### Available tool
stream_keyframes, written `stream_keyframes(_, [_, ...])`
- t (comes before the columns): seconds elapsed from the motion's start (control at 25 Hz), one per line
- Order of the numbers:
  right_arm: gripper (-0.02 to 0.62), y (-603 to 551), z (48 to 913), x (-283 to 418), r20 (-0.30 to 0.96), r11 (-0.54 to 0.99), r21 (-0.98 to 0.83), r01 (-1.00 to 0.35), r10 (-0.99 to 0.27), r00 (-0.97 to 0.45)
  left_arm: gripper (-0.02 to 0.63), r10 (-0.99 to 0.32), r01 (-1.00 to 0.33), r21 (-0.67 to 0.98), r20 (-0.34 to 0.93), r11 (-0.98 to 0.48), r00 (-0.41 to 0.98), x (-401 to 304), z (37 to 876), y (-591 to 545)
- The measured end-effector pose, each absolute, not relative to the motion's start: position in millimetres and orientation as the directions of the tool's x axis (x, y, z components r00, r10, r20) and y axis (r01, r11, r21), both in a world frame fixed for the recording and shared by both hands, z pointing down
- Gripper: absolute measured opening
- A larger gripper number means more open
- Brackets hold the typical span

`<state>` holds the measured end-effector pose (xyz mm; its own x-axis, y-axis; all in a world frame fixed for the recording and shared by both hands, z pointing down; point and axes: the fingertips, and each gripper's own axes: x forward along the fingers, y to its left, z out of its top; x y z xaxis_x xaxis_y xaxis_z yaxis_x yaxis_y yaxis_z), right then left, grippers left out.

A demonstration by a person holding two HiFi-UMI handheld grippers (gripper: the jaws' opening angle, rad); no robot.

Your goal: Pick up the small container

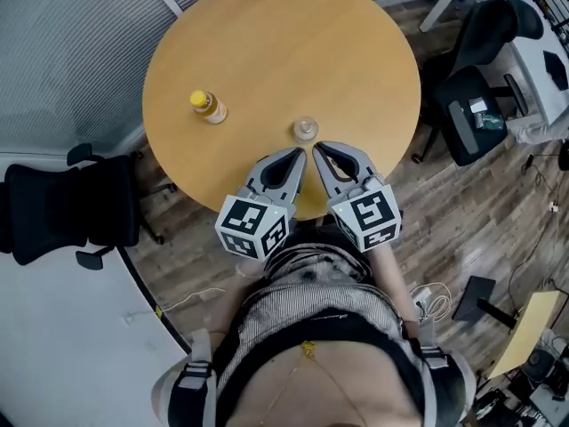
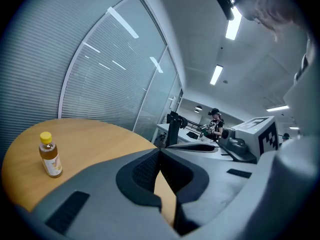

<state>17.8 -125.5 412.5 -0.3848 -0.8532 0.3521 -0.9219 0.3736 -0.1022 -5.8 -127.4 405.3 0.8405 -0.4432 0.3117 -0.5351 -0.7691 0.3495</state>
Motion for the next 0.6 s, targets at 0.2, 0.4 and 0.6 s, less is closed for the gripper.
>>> stream_keyframes(0.2, [0.025, -143, 408, 30, 0.343, 0.457, -0.103, -0.883, -0.817, -0.463, 0.018, -0.514, -0.6, 0.35, 0.312, -0.719, 0.799, 8, 400, -142])
stream_keyframes(0.4, [0.025, -162, 396, 42, 0.327, 0.533, -0.105, -0.839, -0.779, -0.536, 0.018, -0.576, -0.656, 0.343, 0.314, -0.673, 0.755, 23, 395, -158])
stream_keyframes(0.6, [0.025, -170, 396, 55, 0.325, 0.587, -0.108, -0.803, -0.742, -0.586, 0.018, -0.619, -0.696, 0.326, 0.32, -0.639, 0.718, 38, 394, -162])
